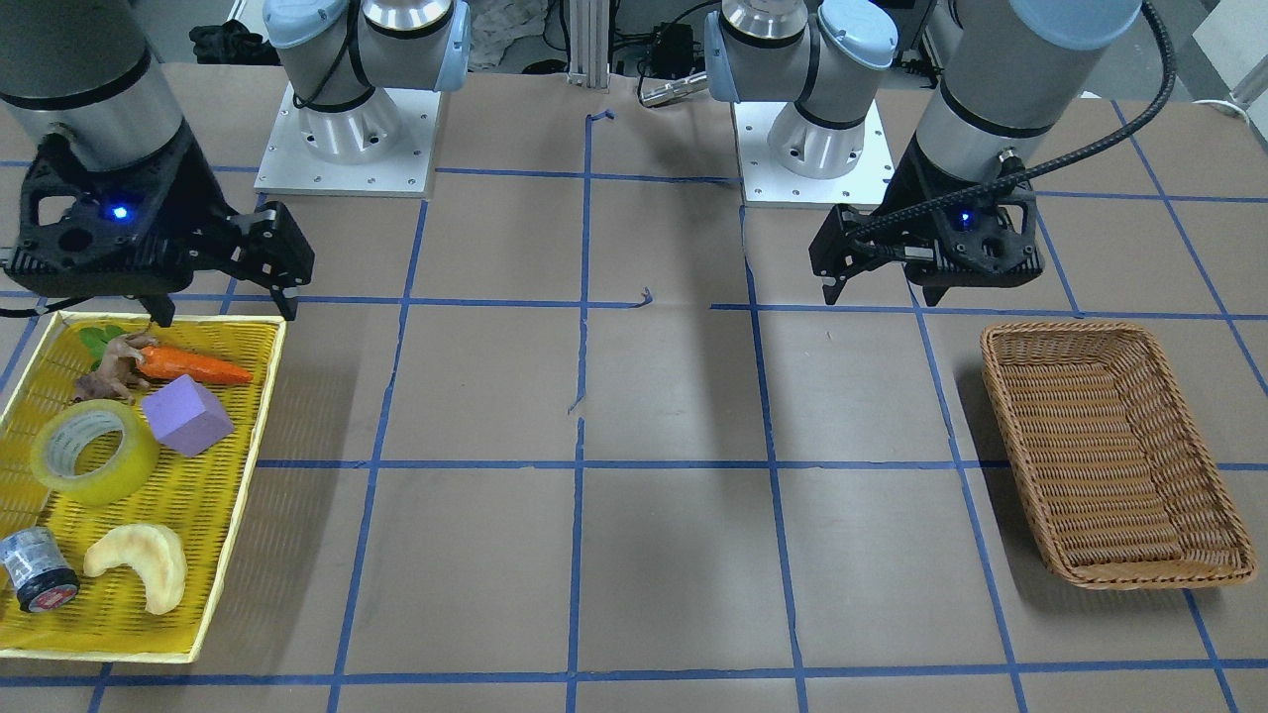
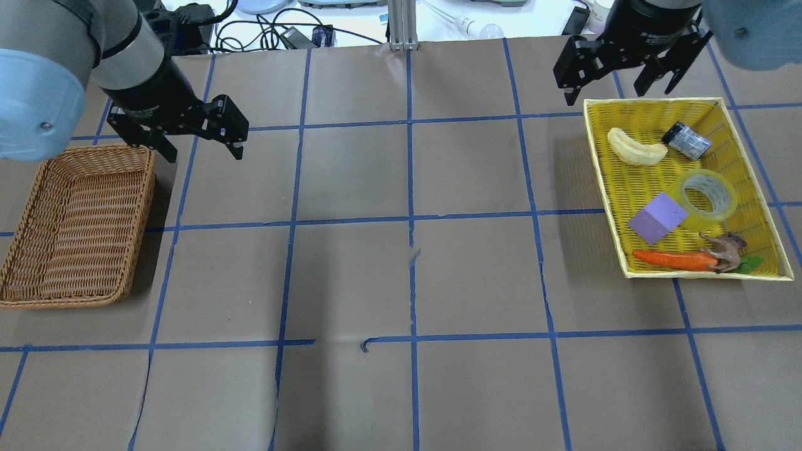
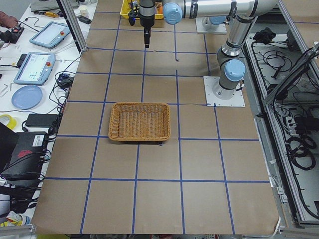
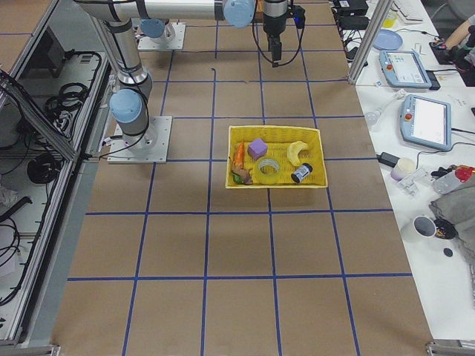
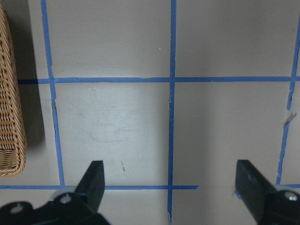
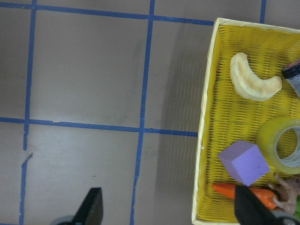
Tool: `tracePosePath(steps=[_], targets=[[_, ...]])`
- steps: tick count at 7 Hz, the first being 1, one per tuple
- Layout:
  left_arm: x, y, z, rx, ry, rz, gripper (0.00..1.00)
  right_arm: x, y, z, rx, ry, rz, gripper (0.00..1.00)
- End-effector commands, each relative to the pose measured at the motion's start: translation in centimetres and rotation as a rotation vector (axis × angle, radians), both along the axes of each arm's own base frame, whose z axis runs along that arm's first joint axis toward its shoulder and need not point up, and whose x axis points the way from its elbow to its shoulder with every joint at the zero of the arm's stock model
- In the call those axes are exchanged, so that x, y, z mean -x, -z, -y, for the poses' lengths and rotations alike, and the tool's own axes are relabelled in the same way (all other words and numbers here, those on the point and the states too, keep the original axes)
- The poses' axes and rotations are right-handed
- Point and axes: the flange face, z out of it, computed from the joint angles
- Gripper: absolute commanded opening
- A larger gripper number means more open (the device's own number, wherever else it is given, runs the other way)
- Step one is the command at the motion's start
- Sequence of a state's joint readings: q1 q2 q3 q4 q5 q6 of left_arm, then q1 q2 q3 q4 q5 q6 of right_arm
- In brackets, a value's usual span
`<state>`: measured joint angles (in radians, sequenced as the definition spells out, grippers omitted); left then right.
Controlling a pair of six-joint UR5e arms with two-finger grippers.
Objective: Transfer tape with both arms
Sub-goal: 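Move the right gripper over the yellow tape roll in the tray and grasp it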
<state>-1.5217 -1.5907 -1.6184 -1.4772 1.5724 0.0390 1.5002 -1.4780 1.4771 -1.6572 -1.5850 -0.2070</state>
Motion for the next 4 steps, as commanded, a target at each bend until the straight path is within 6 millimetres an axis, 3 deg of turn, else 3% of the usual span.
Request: tracePosePath(steps=[1,3,4], targets=[[0.0,0.0,0.0,-0.002,0.001,0.0,1.0,4.4,1.3,1.1,-0.027,-0.149,-0.014,1.0],[0.0,0.0,0.0,-0.002,0.001,0.0,1.0,9.5,4.2,2.8,-0.071,-0.248,-0.002,1.0],[-0.1,-0.1,0.1,0.006,-0.001,0.0,1.0,11.4,5.7,3.3,-0.092,-0.398,0.001,1.0]])
